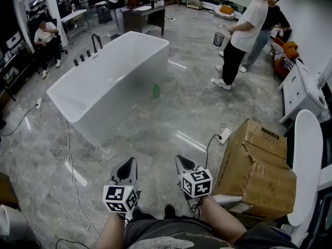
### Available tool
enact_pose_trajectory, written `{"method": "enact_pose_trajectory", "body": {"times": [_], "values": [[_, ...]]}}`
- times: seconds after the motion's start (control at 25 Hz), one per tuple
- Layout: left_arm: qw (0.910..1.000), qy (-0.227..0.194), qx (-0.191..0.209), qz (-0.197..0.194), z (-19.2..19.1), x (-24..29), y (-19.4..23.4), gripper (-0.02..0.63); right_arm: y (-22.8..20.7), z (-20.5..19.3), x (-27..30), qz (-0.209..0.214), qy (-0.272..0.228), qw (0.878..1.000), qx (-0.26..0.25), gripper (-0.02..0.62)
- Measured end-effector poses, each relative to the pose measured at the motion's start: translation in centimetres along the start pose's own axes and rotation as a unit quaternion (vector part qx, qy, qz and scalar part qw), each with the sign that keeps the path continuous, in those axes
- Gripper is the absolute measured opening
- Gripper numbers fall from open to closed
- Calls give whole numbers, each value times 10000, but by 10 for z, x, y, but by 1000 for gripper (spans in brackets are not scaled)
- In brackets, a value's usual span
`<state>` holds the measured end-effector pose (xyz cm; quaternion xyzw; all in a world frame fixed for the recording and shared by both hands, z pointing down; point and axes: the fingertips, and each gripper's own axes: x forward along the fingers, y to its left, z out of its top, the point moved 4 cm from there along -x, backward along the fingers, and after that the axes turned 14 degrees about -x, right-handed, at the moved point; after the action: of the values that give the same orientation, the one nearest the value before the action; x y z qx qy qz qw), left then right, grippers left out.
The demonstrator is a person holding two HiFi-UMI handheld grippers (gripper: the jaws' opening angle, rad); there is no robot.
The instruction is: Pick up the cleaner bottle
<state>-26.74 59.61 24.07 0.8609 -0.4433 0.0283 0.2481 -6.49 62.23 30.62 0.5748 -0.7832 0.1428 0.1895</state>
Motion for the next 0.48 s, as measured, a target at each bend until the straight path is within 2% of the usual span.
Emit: {"method": "enact_pose_trajectory", "body": {"times": [0.48], "values": [[10000, 34, -2, -37, 2, -7, 13, 13, 25, 5, 8, 85, -14, 9999, -63, 23]]}}
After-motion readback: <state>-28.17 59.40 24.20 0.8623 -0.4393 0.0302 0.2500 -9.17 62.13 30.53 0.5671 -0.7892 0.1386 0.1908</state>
